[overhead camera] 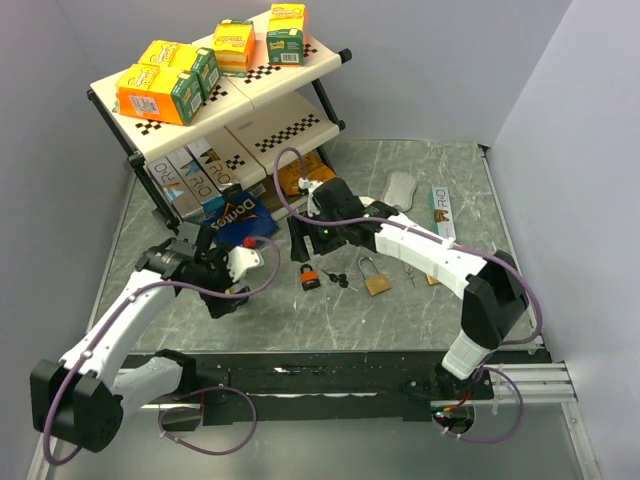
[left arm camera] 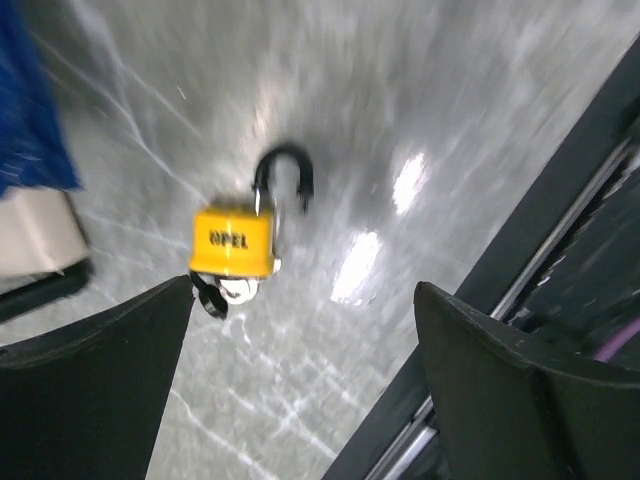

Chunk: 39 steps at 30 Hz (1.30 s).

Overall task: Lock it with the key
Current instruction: Pick up the lock from the center of the board.

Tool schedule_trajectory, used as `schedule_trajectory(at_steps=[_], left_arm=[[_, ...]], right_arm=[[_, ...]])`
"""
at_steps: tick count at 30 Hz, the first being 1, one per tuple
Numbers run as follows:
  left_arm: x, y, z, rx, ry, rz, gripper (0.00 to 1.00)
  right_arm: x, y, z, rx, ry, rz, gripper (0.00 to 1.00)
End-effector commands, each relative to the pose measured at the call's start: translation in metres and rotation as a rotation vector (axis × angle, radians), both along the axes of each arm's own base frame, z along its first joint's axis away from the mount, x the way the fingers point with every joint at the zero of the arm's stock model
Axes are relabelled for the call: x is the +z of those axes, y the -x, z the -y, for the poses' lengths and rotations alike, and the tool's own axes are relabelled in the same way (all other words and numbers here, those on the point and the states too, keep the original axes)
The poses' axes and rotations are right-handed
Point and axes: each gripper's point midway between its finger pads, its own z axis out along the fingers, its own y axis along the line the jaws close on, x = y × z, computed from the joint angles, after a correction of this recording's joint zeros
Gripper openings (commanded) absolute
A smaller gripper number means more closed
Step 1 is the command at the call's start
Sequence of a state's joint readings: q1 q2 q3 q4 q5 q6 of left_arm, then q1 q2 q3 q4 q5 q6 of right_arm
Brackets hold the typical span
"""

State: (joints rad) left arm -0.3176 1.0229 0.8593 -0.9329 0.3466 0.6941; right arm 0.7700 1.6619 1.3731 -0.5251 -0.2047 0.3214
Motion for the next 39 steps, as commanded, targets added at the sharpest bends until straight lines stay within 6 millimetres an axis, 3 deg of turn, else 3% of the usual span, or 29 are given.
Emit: schedule_trajectory(at_steps=[1, 6, 12, 19, 27, 30, 33, 39], left_arm=[[-0.024, -0.014, -0.023, -0.048, -0.158, 0.041, 0.96], [-0.045, -0.028, -0.027, -0.039, -0.217, 0.001, 0.99], [-0.07, -0.042, -0.039, -0.017, -0.305, -0.006, 0.96], [-0.087, -0.052, -0.047, 0.0, -0.365, -0.004, 0.93], [-0.102, -0.055, -0.042, 0.007, -0.354, -0.047, 0.83], [-0.104, -0.054, -0.038, 0.012, -0.332, -0.065, 0.75], [-0.104, -0.05, -0.034, 0.01, -0.31, -0.083, 0.61], [-0.082, -0.046, -0.013, 0.036, -0.189, -0.069, 0.28]], right_arm=[[0.034, 0.004, 0.013, 0.093, -0.014, 0.141, 0.84], [0.041, 0.01, 0.031, 0.121, -0.044, 0.14, 0.87], [0.043, 0.004, 0.052, 0.099, -0.045, 0.152, 0.89], [0.066, 0.004, 0.061, 0.107, -0.055, 0.228, 0.92], [0.069, 0.003, 0.074, 0.097, -0.01, 0.275, 0.93], [0.07, 0.002, 0.078, 0.089, -0.001, 0.289, 0.94], [0.071, 0.0, 0.083, 0.076, 0.001, 0.299, 0.94], [0.074, -0.011, 0.104, -0.003, -0.005, 0.298, 0.96]])
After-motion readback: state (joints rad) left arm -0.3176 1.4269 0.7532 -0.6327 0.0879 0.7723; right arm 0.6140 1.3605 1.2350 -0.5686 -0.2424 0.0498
